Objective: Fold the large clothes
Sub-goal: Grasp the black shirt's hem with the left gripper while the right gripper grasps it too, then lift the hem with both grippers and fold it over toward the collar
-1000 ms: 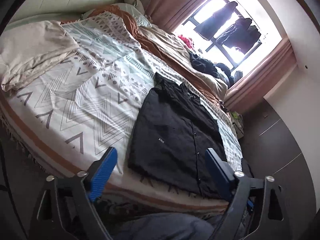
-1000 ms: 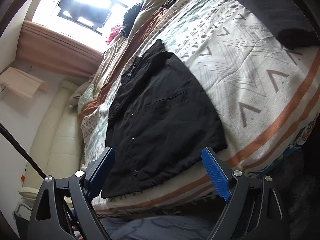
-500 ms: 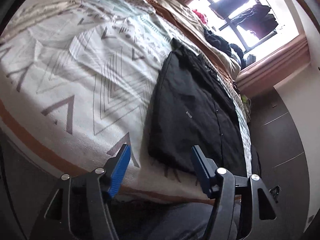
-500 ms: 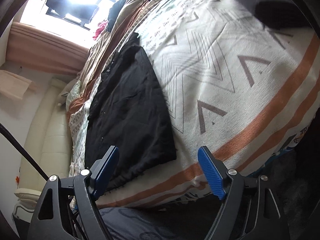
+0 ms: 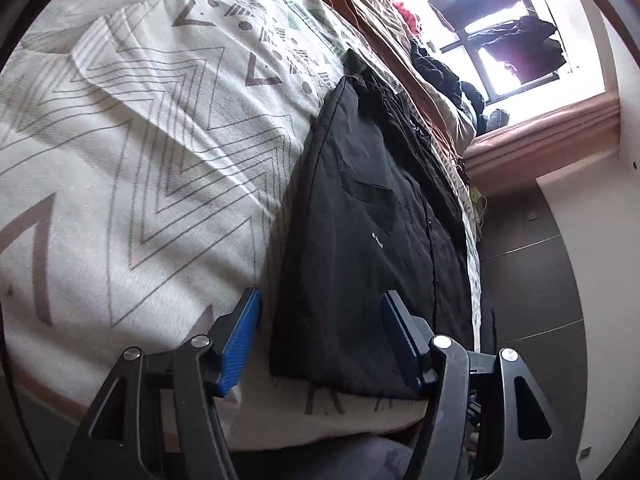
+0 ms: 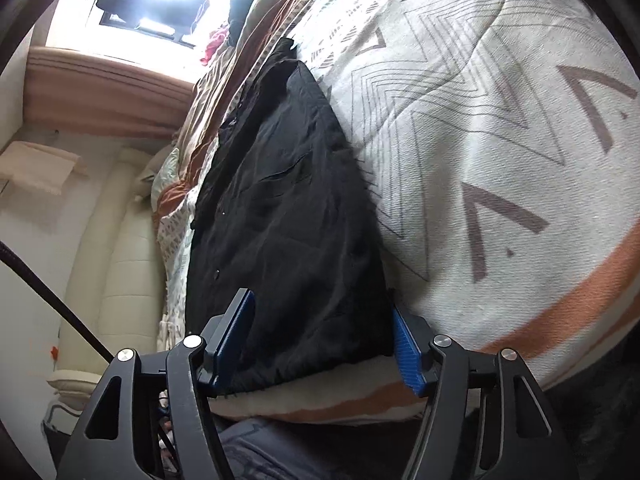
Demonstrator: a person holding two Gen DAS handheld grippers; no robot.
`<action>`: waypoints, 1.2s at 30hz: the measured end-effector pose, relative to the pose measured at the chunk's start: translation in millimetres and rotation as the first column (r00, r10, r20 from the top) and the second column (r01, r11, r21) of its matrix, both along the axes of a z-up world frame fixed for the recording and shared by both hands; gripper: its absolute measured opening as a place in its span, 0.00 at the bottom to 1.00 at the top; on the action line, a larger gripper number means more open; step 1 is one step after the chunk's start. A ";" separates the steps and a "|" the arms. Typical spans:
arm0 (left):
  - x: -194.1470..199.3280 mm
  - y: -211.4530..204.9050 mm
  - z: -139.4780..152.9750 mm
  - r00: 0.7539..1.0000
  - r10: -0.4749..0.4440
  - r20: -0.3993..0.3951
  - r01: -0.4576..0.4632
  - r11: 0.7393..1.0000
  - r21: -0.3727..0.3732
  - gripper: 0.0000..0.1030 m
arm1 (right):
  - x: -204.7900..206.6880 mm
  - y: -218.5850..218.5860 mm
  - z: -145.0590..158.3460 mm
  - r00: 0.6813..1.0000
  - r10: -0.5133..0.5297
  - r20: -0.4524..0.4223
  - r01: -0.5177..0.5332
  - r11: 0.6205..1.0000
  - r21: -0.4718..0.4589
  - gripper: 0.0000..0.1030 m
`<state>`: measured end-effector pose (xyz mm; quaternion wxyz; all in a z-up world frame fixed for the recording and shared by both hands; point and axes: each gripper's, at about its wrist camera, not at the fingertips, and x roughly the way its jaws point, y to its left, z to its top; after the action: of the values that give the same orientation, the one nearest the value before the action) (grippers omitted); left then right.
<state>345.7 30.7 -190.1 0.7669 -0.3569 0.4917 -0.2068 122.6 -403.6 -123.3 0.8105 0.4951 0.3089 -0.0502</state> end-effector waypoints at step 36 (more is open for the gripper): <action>0.0 -14.3 37.5 0.998 0.060 0.014 -0.060 0.998 0.010 0.09 | 24.3 14.1 -9.4 0.995 -0.072 0.070 0.071 0.997 0.017 0.00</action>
<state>345.6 16.5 -152.6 0.7779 -0.3660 0.4766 -0.1835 146.9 -389.4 -132.8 0.8151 0.5131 0.2623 -0.0595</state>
